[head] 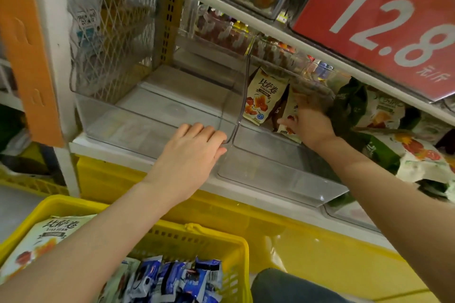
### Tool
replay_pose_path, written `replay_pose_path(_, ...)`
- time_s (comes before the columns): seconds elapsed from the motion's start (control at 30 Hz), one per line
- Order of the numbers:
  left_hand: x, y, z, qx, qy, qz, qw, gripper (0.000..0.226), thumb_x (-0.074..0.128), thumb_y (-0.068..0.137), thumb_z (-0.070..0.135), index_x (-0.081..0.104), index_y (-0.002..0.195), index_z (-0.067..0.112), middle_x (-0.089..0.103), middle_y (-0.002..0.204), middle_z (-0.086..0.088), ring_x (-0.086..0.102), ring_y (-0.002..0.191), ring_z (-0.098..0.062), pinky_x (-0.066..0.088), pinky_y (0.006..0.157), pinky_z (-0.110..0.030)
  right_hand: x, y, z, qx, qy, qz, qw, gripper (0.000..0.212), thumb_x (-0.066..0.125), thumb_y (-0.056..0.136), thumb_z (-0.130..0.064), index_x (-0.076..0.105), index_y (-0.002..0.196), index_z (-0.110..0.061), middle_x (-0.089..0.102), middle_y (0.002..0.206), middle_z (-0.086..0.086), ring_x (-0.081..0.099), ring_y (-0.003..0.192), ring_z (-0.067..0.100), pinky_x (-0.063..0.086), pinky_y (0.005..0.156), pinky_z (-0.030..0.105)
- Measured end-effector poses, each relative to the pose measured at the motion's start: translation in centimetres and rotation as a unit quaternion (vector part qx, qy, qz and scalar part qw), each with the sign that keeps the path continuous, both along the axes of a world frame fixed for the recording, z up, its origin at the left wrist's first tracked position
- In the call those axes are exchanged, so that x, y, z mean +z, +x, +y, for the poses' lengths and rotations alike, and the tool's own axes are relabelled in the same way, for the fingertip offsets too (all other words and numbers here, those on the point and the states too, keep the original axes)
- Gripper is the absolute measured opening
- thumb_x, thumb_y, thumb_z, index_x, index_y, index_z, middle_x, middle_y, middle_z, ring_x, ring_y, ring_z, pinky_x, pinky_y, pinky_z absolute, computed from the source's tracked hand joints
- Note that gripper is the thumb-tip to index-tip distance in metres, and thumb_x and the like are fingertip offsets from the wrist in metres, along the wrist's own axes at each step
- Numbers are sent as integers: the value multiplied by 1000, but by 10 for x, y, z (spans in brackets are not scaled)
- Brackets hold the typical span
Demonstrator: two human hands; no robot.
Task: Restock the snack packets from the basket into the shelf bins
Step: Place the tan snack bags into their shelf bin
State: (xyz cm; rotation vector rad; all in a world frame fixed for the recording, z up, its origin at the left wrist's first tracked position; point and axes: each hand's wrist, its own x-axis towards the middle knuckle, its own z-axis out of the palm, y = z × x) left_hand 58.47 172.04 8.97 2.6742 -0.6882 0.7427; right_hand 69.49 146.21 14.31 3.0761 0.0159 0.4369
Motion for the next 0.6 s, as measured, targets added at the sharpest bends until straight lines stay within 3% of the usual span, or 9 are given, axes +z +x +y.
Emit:
replay_pose_path(0.03, 3, -5, 1, -1, -6, 18, 1000, 28, 42, 95, 27, 59, 114, 15, 65, 107, -2, 58, 98, -21, 44, 86, -35, 2, -16, 12, 19, 27, 0, 999, 48, 54, 90, -42, 47, 126, -11, 56, 125, 15, 56, 95, 24, 48, 81, 37)
replay_pose_path(0.1, 7, -17, 5, 2, -15, 37, 999, 35, 34, 98, 29, 49, 127, 17, 56, 121, -1, 50, 112, -19, 37, 98, -32, 2, -51, 33, 74, 82, 6, 994, 47, 44, 94, -44, 44, 133, -18, 55, 130, 8, 58, 107, 24, 48, 87, 37)
replay_pose_path(0.2, 9, -41, 16, 10, -32, 43, 998, 38, 31, 99, 30, 44, 132, 16, 47, 130, -1, 42, 120, -17, 31, 102, -30, -5, -105, 57, 128, 88, 49, 987, 45, 36, 97, -46, 42, 136, -23, 56, 131, 2, 55, 116, 21, 45, 94, 37)
replay_pose_path(0.27, 8, -61, 28, 19, -52, 52, 997, 37, 31, 98, 30, 47, 128, 16, 49, 125, 0, 45, 115, -16, 33, 97, -29, -15, -137, 70, 158, 63, 66, 983, 46, 36, 98, -43, 39, 138, -22, 50, 137, 2, 48, 125, 20, 37, 103, 33)
replay_pose_path(0.37, -3, -94, 56, 46, -62, 50, 996, 29, 38, 94, 26, 59, 110, 13, 59, 102, -2, 54, 95, -20, 38, 80, -30, -29, -177, 86, 216, 31, 9, 976, 42, 48, 96, -28, 46, 134, -10, 45, 142, 9, 39, 134, 24, 22, 111, 28)
replay_pose_path(0.47, -32, -123, 93, 110, -61, 80, 989, 16, 53, 91, 15, 63, 101, 10, 63, 94, -5, 57, 88, -26, 43, 75, -38, -51, -208, 110, 268, 55, -2, 962, 29, 54, 94, -21, 57, 120, -9, 58, 122, 9, 55, 114, 25, 43, 99, 34)
replay_pose_path(0.6, -87, -158, 151, 250, -75, 214, 942, 19, 50, 93, 16, 59, 107, 9, 60, 102, -9, 54, 94, -29, 40, 80, -41, -106, -235, 160, 289, 104, 118, 944, 30, 43, 99, -29, 50, 125, -17, 52, 120, 0, 51, 109, 14, 41, 91, 23)
